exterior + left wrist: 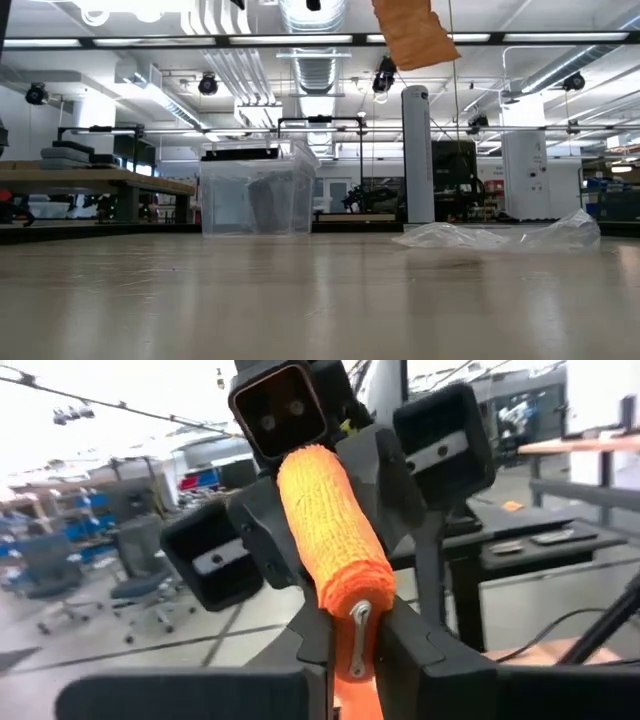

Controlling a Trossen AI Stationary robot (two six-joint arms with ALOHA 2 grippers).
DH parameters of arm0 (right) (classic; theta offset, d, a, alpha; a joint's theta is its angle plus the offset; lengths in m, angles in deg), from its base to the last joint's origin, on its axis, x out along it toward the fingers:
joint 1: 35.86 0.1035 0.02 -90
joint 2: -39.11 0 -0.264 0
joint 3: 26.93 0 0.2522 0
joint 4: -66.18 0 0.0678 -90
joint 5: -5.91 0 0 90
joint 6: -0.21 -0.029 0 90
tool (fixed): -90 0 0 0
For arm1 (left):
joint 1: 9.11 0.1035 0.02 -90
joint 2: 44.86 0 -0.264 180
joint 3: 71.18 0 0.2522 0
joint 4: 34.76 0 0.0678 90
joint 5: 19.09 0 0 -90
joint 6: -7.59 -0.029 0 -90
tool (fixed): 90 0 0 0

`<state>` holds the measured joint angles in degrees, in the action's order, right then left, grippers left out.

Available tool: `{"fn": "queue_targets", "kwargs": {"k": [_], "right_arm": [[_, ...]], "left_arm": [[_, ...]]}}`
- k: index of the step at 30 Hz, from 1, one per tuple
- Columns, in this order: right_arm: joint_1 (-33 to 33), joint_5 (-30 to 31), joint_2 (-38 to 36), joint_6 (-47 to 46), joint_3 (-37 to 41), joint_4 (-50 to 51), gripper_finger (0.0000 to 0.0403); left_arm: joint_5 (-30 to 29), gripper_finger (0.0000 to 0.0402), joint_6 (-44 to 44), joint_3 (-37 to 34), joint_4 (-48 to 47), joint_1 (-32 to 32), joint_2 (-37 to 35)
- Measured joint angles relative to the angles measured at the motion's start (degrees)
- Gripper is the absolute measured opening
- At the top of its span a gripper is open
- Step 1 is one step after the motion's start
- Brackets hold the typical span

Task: Roll bandage
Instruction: Roll the orange bandage

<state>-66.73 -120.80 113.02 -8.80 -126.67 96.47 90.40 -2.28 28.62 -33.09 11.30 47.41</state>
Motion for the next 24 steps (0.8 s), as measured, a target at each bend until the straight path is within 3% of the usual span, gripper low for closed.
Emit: {"fn": "queue_targets", "kwargs": {"k": [12,18,24], "right_arm": [[0.0,2.1,-0.2,-25.4,0.0,-0.9,0.0231],[0.1,3.6,-0.3,-27.5,0.0,-0.8,0.0275],[-1.6,3.5,-1.2,-27.6,0.0,1.5,0.0288]], "left_arm": [[-6.5,0.0053,-12.5,0.0,-0.2,-1.1,0.0],[-9.2,0.0042,-16.0,0.0,0.0,-1.7,0.0],[-11.4,0.0042,-21.2,0.0,0.2,-2.1,-0.1]]}}
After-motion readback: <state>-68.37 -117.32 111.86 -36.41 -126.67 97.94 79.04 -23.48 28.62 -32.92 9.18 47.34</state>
